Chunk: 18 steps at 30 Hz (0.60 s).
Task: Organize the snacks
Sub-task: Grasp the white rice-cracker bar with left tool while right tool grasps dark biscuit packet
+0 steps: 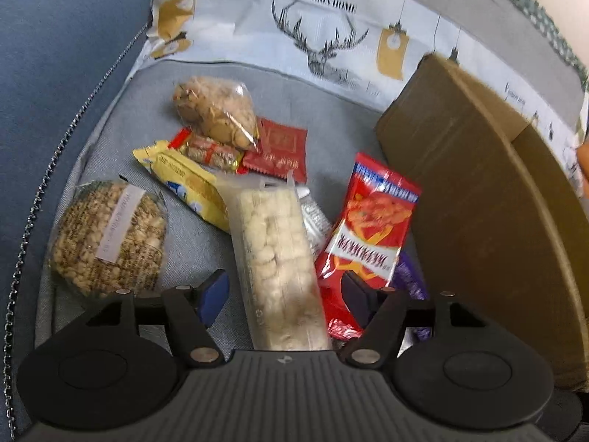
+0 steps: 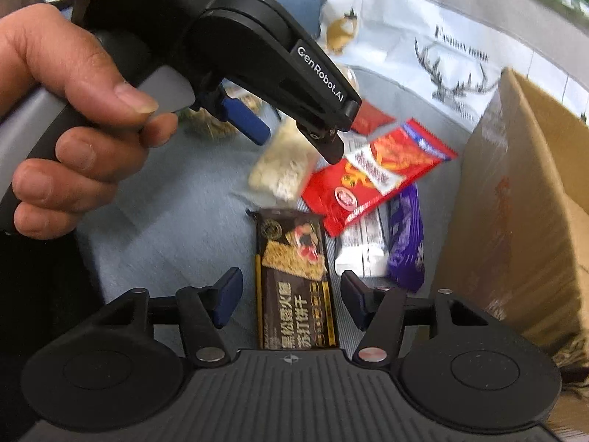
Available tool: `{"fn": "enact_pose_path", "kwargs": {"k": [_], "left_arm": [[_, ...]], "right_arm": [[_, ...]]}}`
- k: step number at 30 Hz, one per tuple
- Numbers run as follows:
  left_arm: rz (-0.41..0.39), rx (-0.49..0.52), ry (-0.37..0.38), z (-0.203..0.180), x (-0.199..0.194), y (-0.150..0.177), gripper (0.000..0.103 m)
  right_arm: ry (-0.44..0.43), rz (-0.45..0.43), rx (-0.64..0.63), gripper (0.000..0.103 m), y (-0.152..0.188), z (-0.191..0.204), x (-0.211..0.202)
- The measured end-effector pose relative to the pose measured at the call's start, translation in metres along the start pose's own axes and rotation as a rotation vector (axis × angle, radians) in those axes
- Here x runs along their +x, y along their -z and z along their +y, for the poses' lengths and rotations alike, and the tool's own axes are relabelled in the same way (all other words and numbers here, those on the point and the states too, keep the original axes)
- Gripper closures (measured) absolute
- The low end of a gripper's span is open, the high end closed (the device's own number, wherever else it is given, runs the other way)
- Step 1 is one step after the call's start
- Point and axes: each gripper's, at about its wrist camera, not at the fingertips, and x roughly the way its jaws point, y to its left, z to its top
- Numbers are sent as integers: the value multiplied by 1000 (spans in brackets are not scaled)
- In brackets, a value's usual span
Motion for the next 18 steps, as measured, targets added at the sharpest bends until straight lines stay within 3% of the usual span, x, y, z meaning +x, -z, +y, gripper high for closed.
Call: {"fn": "enact_pose_path", "kwargs": {"k": [2,4,5,6,12,15,18], "left_arm": [[12,14,-34,-1,4,1,33],[4,9,-40,2,2,2,45],[3,1,-29,4,0,2,57],[1,-6,-27,7,-3,2,61],[94,64,-54,19,-30,-1,62],[184,82,8,30,-39,7,62],[204,93,69,29,-47,12,63]], "right_arm": [[-6,20,10,44,-4,-8,12],[-10,18,17,46,-5,-9,14],[-16,18,18,50,-4,-9,14],[-25,18,22,60,-5,-10,14],[-26,-16,39,62,-9,-12,13],[-30,-32,31,62,-11,-14,12],[-39,-25,15,62,-11,-16,17]]}}
